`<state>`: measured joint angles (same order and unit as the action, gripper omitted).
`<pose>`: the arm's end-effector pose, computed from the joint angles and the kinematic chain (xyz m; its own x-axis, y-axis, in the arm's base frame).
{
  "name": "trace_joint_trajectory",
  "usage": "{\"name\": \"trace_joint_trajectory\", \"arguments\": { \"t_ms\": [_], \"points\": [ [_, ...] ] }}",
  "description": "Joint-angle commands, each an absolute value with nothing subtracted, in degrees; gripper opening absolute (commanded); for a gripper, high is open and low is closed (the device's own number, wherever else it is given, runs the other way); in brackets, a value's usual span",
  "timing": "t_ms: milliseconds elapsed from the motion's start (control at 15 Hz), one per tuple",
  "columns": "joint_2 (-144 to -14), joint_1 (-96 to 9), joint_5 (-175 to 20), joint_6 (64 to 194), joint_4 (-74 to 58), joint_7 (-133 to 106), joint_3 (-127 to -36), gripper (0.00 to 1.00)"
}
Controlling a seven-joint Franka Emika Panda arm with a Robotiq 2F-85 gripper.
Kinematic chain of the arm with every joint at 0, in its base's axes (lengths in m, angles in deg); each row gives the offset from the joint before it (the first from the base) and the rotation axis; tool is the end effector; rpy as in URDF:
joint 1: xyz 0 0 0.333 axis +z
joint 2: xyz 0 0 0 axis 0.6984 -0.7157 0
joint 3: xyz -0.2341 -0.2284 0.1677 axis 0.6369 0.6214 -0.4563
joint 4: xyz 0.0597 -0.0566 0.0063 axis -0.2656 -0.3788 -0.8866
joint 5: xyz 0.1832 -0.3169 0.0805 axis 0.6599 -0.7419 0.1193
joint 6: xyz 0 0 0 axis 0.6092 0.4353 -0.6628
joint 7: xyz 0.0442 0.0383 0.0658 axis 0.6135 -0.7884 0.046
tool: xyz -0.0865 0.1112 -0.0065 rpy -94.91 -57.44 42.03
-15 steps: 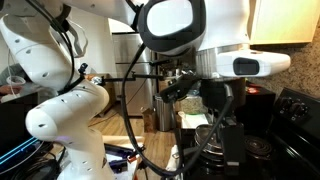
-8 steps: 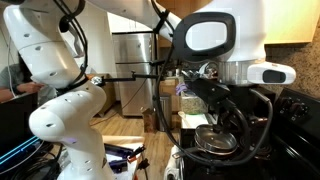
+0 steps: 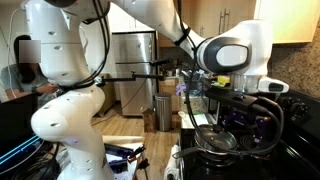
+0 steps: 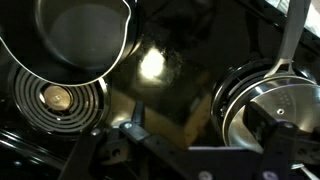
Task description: Transfer the lid from the pan to the pot
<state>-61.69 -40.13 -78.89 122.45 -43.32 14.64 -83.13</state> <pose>0.5088 0.0156 0.4111 0.8797 0.4755 -0.0012 0.4747 -0.8781 0.0601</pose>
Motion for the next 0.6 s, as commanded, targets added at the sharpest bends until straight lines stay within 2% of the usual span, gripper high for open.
{"name": "trace_joint_trajectory", "arguments": {
  "t_ms": [0,533],
  "points": [
    [-66.79,-39.98,-75.27,123.50,-40.51,18.67,-86.10,1.00],
    [-68.98,-38.18,-68.67,125.75,-40.60,22.37,-93.51,1.00]
  ]
}}
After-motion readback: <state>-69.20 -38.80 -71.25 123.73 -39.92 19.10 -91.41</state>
